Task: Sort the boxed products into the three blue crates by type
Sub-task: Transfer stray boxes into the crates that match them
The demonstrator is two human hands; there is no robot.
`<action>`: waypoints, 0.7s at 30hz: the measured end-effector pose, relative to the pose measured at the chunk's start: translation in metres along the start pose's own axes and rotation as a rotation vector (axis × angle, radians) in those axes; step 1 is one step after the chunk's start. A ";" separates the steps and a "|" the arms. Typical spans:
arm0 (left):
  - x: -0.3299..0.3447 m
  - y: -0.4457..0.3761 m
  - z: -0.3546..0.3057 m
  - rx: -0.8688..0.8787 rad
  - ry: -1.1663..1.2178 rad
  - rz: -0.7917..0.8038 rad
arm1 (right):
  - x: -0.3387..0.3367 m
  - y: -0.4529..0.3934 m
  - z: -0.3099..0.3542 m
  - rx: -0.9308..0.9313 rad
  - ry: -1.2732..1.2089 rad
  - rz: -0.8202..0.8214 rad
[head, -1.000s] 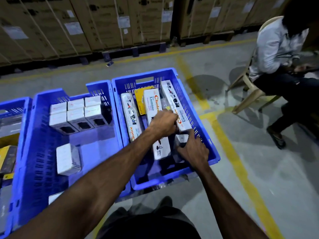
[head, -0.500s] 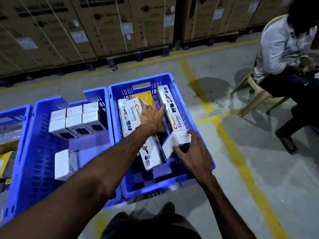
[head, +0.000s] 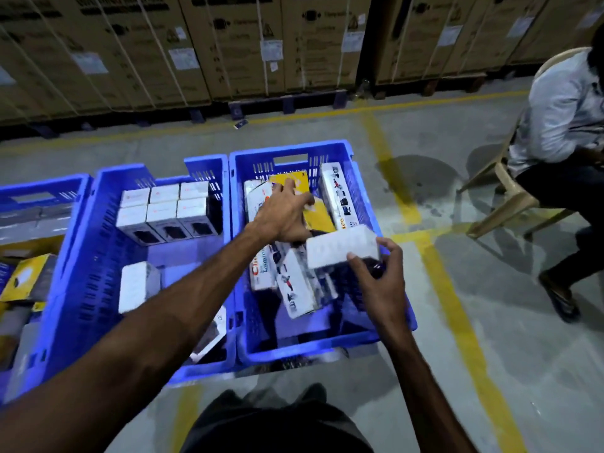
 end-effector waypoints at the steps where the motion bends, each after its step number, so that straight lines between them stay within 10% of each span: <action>1: -0.007 0.015 0.011 -0.029 0.105 -0.100 | 0.005 -0.002 0.006 -0.003 -0.102 -0.002; 7: -0.024 0.139 0.082 -0.351 0.692 -0.437 | 0.048 -0.004 0.040 0.078 -0.328 0.167; 16: -0.012 0.340 0.178 -0.844 1.137 -0.872 | 0.211 0.042 0.054 -0.155 0.215 0.688; 21: -0.012 0.404 0.211 -0.958 1.151 -1.020 | 0.280 0.075 0.068 -0.385 0.453 0.679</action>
Point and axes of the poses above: each hand's wrist, its own y-axis away from the middle knuckle, its own x-axis out of the palm, z = x × y, the point moved 2 cm from there along -y, towards the middle knuckle
